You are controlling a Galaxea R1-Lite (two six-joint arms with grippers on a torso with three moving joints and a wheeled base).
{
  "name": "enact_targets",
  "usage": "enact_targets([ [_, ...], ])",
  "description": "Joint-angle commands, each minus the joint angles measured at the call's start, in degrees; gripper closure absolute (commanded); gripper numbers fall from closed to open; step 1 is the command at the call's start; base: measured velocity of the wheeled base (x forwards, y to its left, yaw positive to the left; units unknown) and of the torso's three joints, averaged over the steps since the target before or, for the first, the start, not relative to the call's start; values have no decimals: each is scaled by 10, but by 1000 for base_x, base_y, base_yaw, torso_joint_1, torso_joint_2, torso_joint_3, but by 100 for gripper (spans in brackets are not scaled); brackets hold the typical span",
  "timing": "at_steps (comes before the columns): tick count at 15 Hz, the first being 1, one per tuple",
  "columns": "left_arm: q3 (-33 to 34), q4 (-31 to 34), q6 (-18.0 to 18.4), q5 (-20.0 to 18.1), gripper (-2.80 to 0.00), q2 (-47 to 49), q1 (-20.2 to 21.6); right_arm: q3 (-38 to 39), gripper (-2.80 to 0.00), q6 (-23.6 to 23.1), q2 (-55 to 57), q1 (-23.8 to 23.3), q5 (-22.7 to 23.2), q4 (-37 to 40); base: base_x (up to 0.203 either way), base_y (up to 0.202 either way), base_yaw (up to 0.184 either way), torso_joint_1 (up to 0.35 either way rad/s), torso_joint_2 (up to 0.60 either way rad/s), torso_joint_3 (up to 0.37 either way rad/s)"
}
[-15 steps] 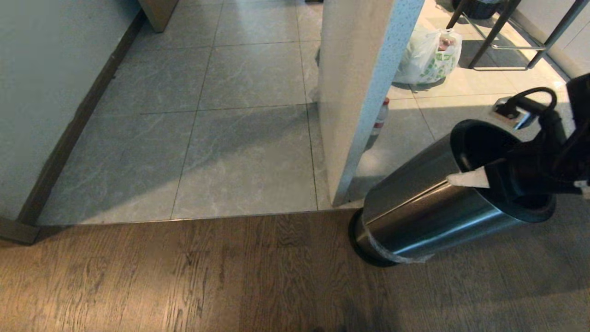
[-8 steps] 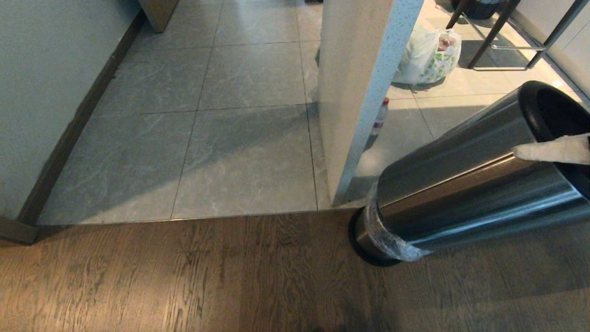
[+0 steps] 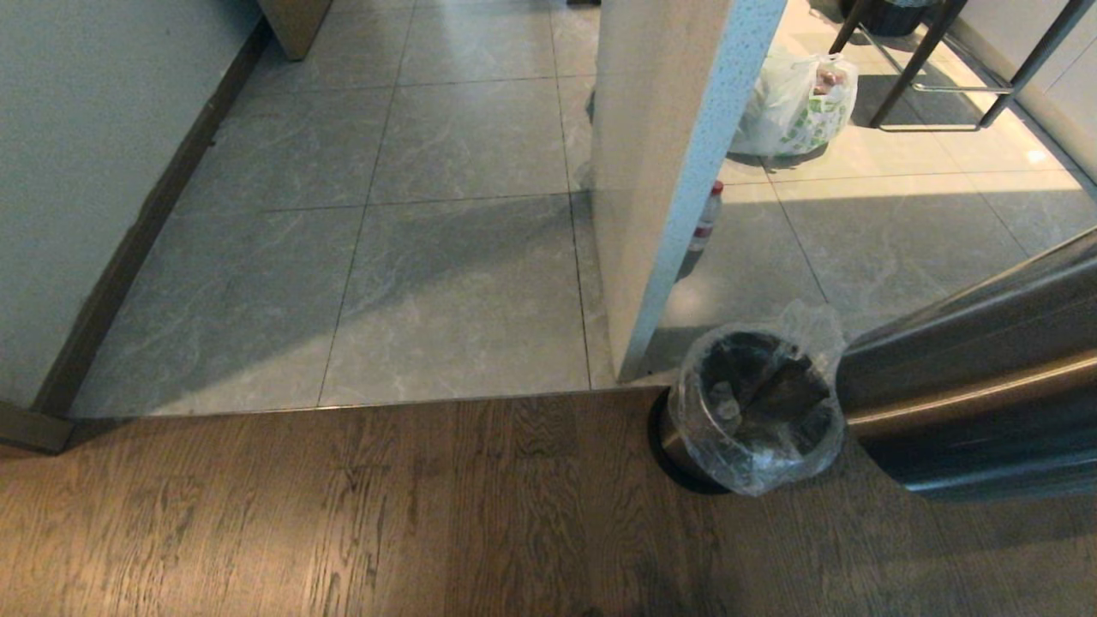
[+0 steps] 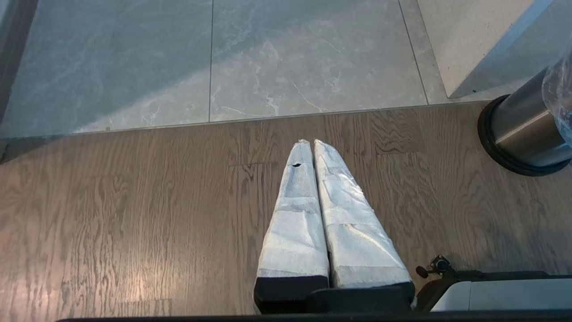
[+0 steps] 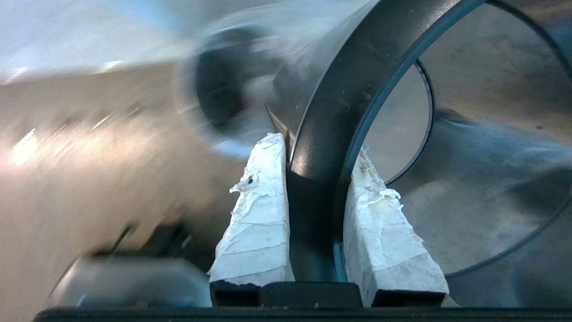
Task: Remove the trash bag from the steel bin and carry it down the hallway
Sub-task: Place the outer trash can on the ground
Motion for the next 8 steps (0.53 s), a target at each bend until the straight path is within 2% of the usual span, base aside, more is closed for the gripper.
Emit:
enact_targets([
  [1, 0, 0, 0, 0, 0, 0, 0, 3, 0, 0, 46, -61, 0, -12, 0, 0, 0, 0, 0, 0],
  [4, 0, 0, 0, 0, 0, 0, 0, 26, 0, 1, 151, -126, 0, -82, 0, 0, 0, 0, 0, 0],
  [8, 0, 0, 0, 0, 0, 0, 0, 30, 0, 10, 324, -160, 0, -214, 0, 0, 0, 0, 0, 0],
])
